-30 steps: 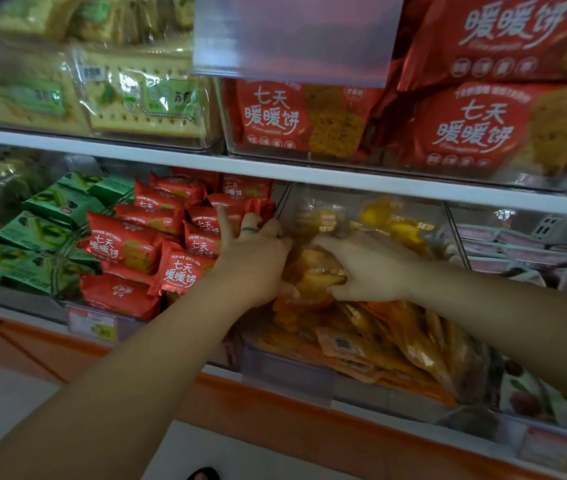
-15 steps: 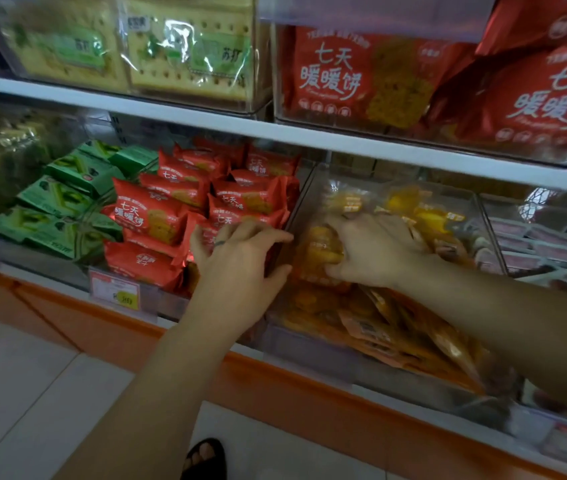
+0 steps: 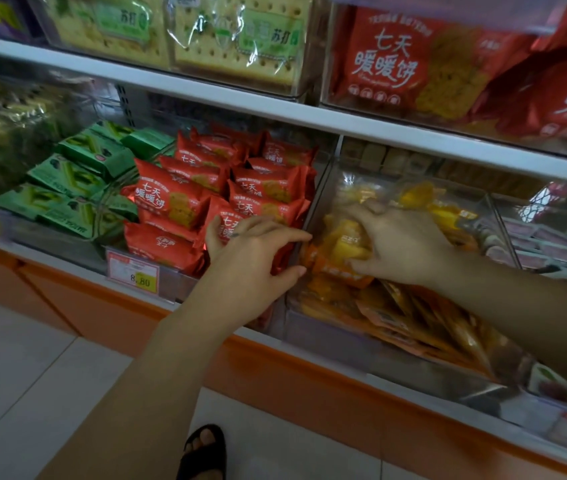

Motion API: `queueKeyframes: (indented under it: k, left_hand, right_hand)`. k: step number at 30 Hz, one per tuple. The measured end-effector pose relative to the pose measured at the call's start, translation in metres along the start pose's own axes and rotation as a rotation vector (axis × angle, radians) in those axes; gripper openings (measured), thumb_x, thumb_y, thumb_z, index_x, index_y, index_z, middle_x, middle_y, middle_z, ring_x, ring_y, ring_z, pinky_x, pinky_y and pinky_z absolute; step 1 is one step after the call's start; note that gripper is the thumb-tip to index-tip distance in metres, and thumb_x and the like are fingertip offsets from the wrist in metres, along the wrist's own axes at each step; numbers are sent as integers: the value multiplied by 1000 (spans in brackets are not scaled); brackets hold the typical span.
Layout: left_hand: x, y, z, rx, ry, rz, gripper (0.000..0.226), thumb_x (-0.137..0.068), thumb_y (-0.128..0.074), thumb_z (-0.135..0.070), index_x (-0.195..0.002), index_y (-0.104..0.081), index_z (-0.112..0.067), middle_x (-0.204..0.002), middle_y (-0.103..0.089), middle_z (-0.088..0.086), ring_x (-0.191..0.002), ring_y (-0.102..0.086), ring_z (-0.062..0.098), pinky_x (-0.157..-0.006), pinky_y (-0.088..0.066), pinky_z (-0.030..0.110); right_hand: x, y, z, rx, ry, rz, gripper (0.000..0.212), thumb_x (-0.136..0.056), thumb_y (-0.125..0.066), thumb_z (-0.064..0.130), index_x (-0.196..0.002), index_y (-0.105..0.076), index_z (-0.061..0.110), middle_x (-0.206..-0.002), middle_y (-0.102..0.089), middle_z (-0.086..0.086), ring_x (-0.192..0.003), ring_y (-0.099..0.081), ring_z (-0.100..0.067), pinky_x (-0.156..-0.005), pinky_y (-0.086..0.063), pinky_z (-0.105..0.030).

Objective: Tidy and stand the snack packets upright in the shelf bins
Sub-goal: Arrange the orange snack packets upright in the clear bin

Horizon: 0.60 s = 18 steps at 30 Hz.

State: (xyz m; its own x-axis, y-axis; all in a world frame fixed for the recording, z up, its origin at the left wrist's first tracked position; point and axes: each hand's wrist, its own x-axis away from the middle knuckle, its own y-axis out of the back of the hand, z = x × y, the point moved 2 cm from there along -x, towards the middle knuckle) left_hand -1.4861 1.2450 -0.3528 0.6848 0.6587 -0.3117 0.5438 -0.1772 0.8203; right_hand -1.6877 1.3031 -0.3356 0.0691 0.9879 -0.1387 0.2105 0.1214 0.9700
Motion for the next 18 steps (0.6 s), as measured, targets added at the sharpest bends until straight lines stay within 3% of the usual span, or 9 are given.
queueKeyframes:
  k: [3, 5, 7, 11, 14, 18]
  left_hand:
    - [0, 0, 0, -7, 0, 6, 41, -86, -63, -38, -125, -53, -41, -125, -49, -19, -135, -23, 3, -111, 11, 48]
    - [0, 0, -1, -6, 1, 3, 42, -86, -63, -38, -126, -53, -41, -124, -49, -19, -135, -23, 3, -111, 12, 48]
    - [0, -1, -2, -7, 1, 9, 41, -86, -62, -38, -126, -52, -42, -123, -47, -20, -134, -22, 3, -111, 12, 48]
    - [-2, -1, -1, 0, -2, 5, 41, -86, -63, -37, -125, -53, -42, -114, -42, -23, -133, -23, 3, -111, 12, 48]
    - [-1, -2, -1, -5, 4, -5, 43, -85, -64, -37, -126, -53, -42, -122, -47, -19, -135, -22, 4, -110, 13, 44]
    - [-2, -2, -1, -2, 3, -10, 42, -85, -65, -37, -125, -54, -42, -119, -47, -20, -135, -23, 4, -110, 13, 46]
  right_hand:
    - [-1, -5, 5, 1, 117, 38, 88, -79, -61, 53, -148, -9, 37, -137, -34, 1, -124, -36, -21, -96, -35, -33]
    - [1, -5, 5, 24, 169, 42, 90, -80, -61, 54, -148, -5, 39, -139, -31, 0, -125, -32, -20, -102, -30, -34]
    - [7, -5, 4, 100, 229, -18, 91, -76, -67, 54, -148, -14, 37, -138, -38, -5, -121, -40, -24, -98, -35, -37]
    - [12, -7, 3, 153, 263, -208, 79, -60, -81, 49, -129, -51, 24, -108, -51, -7, -94, -49, -25, -77, -45, -34]
    - [14, -7, 4, 145, 307, -276, 71, -60, -82, 45, -121, -56, 18, -97, -50, -6, -86, -52, -23, -69, -46, -32]
    - [17, -8, 5, 154, 358, -288, 67, -64, -81, 40, -121, -57, 16, -97, -57, -8, -83, -61, -25, -68, -48, -31]
